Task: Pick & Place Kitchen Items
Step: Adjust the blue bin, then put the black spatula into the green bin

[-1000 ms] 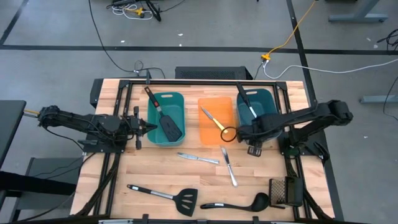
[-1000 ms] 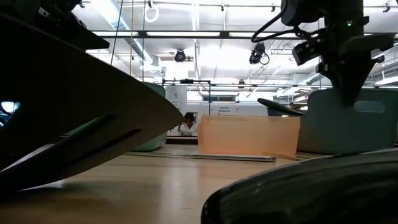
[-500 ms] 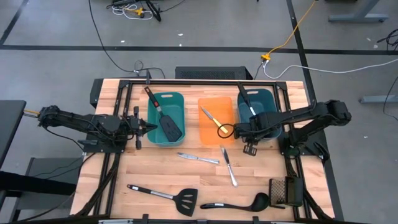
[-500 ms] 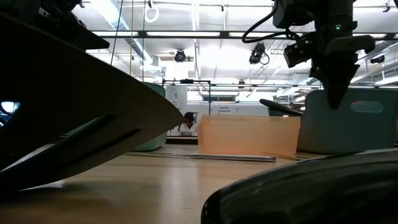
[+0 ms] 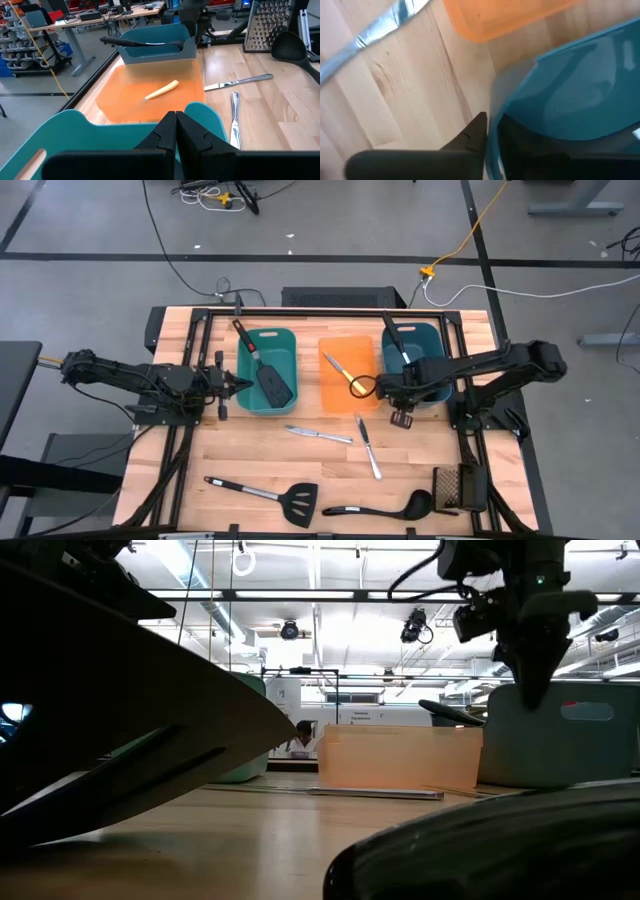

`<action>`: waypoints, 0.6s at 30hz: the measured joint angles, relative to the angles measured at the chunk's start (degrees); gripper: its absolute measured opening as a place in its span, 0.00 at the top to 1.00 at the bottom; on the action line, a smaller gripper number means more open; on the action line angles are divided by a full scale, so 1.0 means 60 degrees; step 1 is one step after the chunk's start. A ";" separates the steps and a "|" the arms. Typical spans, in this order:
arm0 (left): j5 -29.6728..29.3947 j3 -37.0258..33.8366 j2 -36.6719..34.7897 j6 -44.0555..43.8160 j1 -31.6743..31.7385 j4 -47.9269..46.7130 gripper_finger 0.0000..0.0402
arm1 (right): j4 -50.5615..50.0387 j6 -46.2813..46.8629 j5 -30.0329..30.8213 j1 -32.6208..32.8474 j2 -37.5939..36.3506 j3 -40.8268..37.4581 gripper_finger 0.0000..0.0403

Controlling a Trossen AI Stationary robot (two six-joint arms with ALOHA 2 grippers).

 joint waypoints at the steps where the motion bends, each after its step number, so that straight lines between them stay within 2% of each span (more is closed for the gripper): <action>1: 0.0000 0.0000 0.0000 -0.0034 -0.0004 -0.0001 0.96 | -0.0004 -0.0008 0.0026 0.0000 -0.0100 0.0069 0.83; 7: 0.0000 0.0000 0.0000 -0.0142 -0.0003 0.0009 0.96 | 0.0153 -0.0078 0.0350 0.0025 -0.1065 0.0504 0.66; 10: 0.0002 0.0000 0.0000 -0.0142 -0.0001 0.0188 0.96 | 0.1276 -0.0267 0.1048 0.0311 -0.2073 0.0519 0.62; 14: 0.0156 0.0000 -0.0004 -0.0002 0.0000 0.0850 0.96 | 0.3692 -0.1258 0.1935 0.1041 -0.3736 0.0280 0.63; 18: 0.0565 0.0000 -0.0004 0.0281 -0.0004 0.1230 0.96 | 0.6247 -0.2082 0.2099 0.1669 -0.5495 -0.0874 0.73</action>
